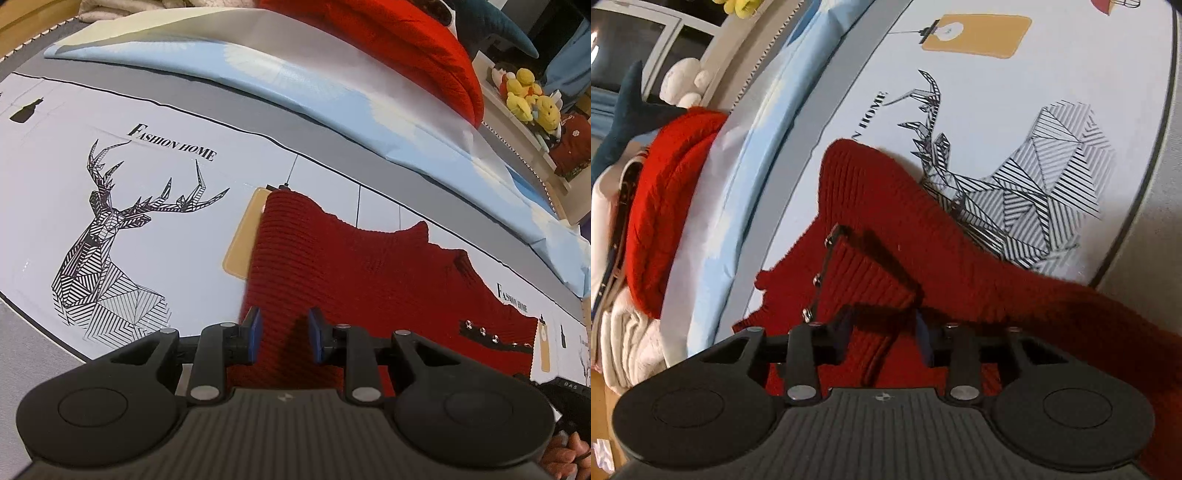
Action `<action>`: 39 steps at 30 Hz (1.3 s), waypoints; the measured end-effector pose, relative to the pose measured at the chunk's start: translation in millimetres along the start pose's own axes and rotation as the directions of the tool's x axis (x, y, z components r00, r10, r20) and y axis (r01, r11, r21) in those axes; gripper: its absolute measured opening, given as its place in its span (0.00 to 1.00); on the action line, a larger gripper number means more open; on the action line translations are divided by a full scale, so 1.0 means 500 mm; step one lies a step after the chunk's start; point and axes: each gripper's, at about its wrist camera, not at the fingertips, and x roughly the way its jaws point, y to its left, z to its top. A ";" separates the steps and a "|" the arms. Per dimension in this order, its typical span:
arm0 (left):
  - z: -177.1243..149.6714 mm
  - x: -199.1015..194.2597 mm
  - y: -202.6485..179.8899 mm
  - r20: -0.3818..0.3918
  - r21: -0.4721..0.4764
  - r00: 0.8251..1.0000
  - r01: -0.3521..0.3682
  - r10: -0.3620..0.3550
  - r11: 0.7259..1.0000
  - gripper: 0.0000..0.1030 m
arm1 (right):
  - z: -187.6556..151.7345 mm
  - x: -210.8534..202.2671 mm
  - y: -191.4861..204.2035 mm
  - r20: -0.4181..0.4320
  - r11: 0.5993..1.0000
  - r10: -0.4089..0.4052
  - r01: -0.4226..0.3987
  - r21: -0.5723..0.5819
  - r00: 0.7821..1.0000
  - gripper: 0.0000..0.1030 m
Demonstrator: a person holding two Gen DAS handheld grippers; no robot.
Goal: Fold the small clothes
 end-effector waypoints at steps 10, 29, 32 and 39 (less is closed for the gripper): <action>0.000 0.001 -0.004 0.001 0.004 1.000 0.007 -0.007 1.000 0.28 | -0.022 -0.139 0.093 0.333 0.961 0.219 -0.143 -0.238 0.917 0.06; -0.045 0.069 -0.007 -0.153 0.114 0.982 -0.099 0.116 0.989 0.40 | 0.007 -0.041 0.038 0.106 0.979 -0.127 0.142 -0.145 0.986 0.27; -0.034 0.030 -0.009 -0.118 0.111 0.986 -0.108 0.121 0.988 0.39 | 0.006 -0.071 0.056 0.163 0.973 -0.130 0.157 -0.168 0.978 0.35; -0.025 -0.105 -0.041 0.077 0.216 0.993 -0.105 0.090 0.971 0.40 | 0.000 -0.160 0.103 0.218 0.958 -0.097 0.151 -0.246 0.971 0.35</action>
